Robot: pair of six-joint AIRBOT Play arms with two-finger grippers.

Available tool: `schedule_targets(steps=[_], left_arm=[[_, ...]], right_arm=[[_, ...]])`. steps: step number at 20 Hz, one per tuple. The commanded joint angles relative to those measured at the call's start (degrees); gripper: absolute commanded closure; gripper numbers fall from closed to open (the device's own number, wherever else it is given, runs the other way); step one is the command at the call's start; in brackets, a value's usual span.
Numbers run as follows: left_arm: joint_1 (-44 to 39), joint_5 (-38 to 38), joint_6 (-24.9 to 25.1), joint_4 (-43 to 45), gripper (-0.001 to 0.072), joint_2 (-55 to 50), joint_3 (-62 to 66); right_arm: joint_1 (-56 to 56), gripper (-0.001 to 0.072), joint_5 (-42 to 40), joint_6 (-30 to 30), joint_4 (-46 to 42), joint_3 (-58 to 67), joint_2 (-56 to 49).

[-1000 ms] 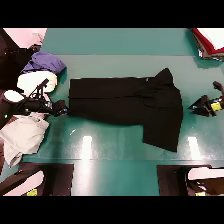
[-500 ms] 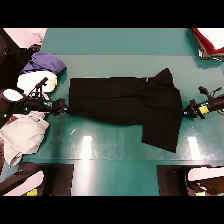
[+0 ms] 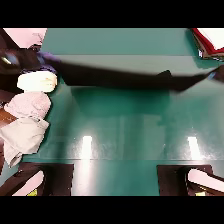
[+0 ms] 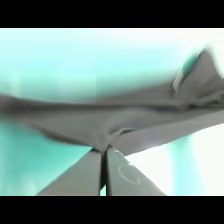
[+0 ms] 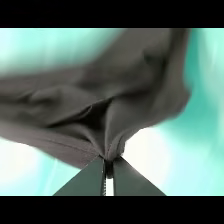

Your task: Fold the shirts.

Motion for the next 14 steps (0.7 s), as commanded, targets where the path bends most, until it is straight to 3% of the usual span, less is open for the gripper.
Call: schedule_targets(steps=[1,6,10,14], left_arm=[[0.07,-2.29,-0.02,0.11,0.0683,1.33,21.27],[0.07,-4.61,-0.33,-1.44,0.0683,1.79,43.69],[0.07,-4.07,-2.32,-6.67,0.0683,6.64,44.28],[0.07,-3.08,-4.04,-7.1,0.0684,10.56,44.44]], right_arm=[[0.02,0.0688,-6.34,0.44,1.97,13.44,9.14],[0.02,0.0689,-10.38,0.42,0.22,24.72,18.43],[0.02,0.0689,-9.35,0.63,-5.99,30.71,23.63],[0.02,0.0689,-9.01,4.94,-16.11,28.74,28.52]])
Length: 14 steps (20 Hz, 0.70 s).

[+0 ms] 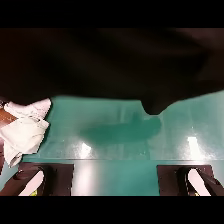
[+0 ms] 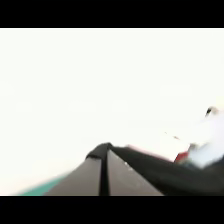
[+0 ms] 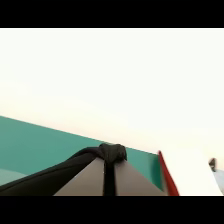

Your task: Fold the shirts.

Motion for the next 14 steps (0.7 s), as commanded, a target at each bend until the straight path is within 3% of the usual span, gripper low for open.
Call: schedule_targets(steps=[1,4,7,11,14], left_arm=[[0.02,0.22,-2.45,-0.42,0.0684,2.71,0.94],[0.02,-5.57,-6.88,6.21,0.0684,2.69,-5.31],[0.02,-11.69,-8.9,11.91,0.0684,1.31,-21.86],[0.0,-11.5,-7.69,11.72,0.0684,-6.54,-43.6],[0.02,-7.56,-6.19,11.56,0.0684,-17.16,-50.49]], right_arm=[[0.02,0.0689,0.63,3.28,-9.55,-1.55,4.2],[0.02,0.069,7.41,5.2,-9.86,-1.38,0.72],[0.04,0.069,19.82,9.18,-6.67,2.29,-10.91],[5.25,0.069,27.36,12.74,-6.71,-5.01,-26.12],[9.51,0.069,27.19,12.72,-6.95,-11.76,-37.13]])
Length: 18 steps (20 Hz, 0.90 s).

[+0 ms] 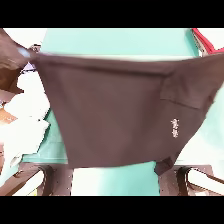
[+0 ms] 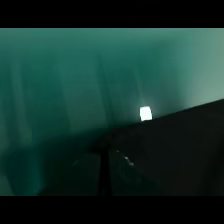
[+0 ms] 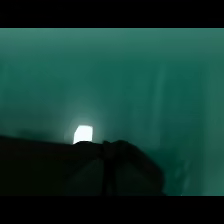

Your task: Fold the shirts.

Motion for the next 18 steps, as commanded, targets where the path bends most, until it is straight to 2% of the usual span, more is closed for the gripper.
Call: schedule_targets(steps=[1,3,7,9,13,15,18], left_arm=[[0.04,4.81,2.03,0.09,0.0683,-11.89,-8.66],[0.02,12.39,4.39,-2.8,0.0683,-18.27,-8.37],[0.02,27.63,14.97,-17.49,0.0684,-25.99,-8.35],[-0.33,32.96,18.23,-20.11,0.0683,-28.02,-7.65],[-0.44,35.04,22.67,-20.04,0.0683,-29.66,-5.03],[-0.44,33.7,23.71,-19.71,0.0684,-29.64,-4.44],[-0.46,26.25,23.54,-12.66,0.0684,-29.66,-4.81]], right_arm=[[4.24,0.069,1.18,1.36,-0.28,-6.4,-12.79],[5.33,0.069,-4.0,1.27,-0.33,-6.78,-18.49],[5.31,0.069,-15.19,1.03,-0.28,-0.94,-26.86],[5.31,0.069,-19.02,-0.26,-0.28,2.8,-29.49],[5.31,0.069,-27.45,-2.36,-0.33,4.44,-30.32],[5.33,0.069,-26.73,-3.58,-0.42,4.39,-30.32],[5.95,0.069,-21.92,-4.76,-2.05,0.81,-29.24]])
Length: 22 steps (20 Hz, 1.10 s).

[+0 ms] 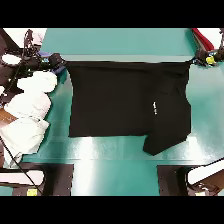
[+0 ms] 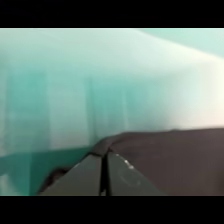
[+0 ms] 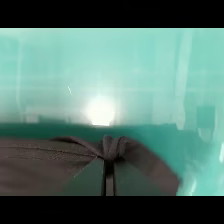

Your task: Fold the shirts.

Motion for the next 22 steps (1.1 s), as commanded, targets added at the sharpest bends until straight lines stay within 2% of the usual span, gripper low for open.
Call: schedule_targets(steps=[1,4,9,10,11,12,15,16,18,20,22], left_arm=[[-0.02,-7.21,1.16,6.29,0.0684,-0.37,-0.39],[-0.02,-13.42,-0.39,12.46,0.0684,-0.37,-3.1],[-0.02,-16.61,-2.21,14.38,0.0682,-0.35,-7.8],[-0.02,-17.68,-3.26,14.38,0.057,-0.35,-7.76],[-0.02,-18.62,-4.57,14.43,0.0292,-0.33,-7.76],[0.17,-20.0,-5.07,14.6,0.02,-0.31,-7.74],[1.66,-28.28,-5.11,17.77,0.0223,0.44,-6.75],[2.34,-31.26,-5.46,20.02,0.0288,1.27,-6.8],[2.67,-35.63,-6.54,25.64,0.0288,4.42,-8.44],[2.67,-37.0,-7.61,26.93,0.0287,9.81,-14.8],[2.67,-35.76,-8.07,26.36,0.0287,15.54,-23.63]], right_arm=[[0.9,0.069,2.45,-1.46,-3.48,-5.22,1.84],[2.56,0.069,0.87,-1.4,-9.68,-16.28,6.88],[1.75,0.0685,-2.71,-0.35,-10.12,-28.26,11.85],[1.14,0.0606,-2.01,1.11,-9.81,-29.07,12.15],[0.44,0.0368,-0.63,2.67,-9.6,-29.0,12.13],[-0.48,0.0315,1.22,3.91,-9.62,-28.76,12.17],[-2.86,0.0319,9.2,3.37,-7.72,-26.84,13.18],[-3.87,0.032,11.47,2.6,-7.45,-26.86,14.49],[-5.75,0.0321,15.87,-0.04,-4.79,-26.95,17.62],[-7.34,0.0321,19.5,-1.22,-2.62,-26.95,20.76],[-8.48,0.0321,19.54,-1.49,-1.03,-26.95,23.69]])
